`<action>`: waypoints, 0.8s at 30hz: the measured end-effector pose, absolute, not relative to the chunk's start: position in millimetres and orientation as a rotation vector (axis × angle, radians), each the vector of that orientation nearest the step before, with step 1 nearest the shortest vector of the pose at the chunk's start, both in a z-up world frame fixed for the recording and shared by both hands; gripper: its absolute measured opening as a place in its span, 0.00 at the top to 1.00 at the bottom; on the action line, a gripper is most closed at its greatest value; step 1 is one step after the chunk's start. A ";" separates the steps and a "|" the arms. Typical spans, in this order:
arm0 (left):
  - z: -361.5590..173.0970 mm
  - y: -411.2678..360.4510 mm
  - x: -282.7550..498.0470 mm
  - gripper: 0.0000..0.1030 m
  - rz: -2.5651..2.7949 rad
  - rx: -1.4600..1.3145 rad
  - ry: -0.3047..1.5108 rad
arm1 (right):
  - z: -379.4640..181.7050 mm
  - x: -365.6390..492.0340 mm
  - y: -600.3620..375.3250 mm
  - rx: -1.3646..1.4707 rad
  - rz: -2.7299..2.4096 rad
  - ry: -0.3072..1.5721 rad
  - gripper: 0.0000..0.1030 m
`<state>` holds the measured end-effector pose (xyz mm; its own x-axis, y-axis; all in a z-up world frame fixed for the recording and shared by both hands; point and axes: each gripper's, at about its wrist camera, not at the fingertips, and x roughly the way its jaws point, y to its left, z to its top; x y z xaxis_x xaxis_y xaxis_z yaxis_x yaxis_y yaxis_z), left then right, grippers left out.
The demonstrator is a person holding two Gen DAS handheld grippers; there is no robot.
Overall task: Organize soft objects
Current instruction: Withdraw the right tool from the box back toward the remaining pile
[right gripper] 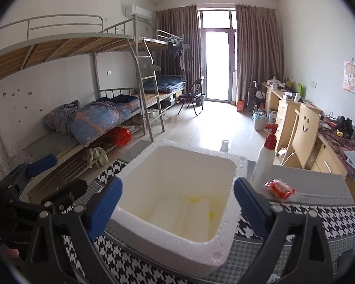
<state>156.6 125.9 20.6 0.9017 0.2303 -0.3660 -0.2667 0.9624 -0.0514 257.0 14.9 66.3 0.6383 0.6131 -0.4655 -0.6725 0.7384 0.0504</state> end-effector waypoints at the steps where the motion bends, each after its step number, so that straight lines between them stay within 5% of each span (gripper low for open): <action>1: 21.6 124.6 155.7 0.01 0.257 -0.100 0.365 | 67.4 256.0 12.8 -0.128 0.735 0.477 0.06; 24: 31.4 100.8 133.6 0.01 0.218 -0.083 0.344 | 71.5 223.1 -28.5 -0.099 0.704 0.417 0.06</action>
<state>133.6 100.8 31.4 0.9183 0.1980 -0.3429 -0.2261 0.9731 -0.0434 223.1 -28.5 71.5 0.6835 0.6076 -0.4046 -0.6465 0.7612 0.0509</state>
